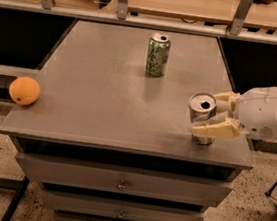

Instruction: Knock redbull can over

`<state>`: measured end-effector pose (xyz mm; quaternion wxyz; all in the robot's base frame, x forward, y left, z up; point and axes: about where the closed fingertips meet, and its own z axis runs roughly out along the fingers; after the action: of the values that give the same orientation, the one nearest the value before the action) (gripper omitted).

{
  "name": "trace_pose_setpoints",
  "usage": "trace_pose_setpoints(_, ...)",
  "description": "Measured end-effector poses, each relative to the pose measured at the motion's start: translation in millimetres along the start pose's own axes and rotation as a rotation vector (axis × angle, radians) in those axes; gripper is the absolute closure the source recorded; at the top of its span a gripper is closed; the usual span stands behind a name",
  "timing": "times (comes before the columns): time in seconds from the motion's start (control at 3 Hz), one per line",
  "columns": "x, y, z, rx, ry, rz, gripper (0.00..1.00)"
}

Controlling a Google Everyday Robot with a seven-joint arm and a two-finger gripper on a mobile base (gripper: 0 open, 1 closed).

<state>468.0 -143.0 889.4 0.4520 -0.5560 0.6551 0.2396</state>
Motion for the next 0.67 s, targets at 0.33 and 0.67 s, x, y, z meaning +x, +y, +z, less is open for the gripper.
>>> trace_pose_setpoints(0.33, -7.9, -7.5, 20.1, -0.034, 0.133, -0.069, 1.00)
trace_pose_setpoints(0.67, -13.0, -16.8, 41.3, -0.039, 0.261, -0.174, 1.00)
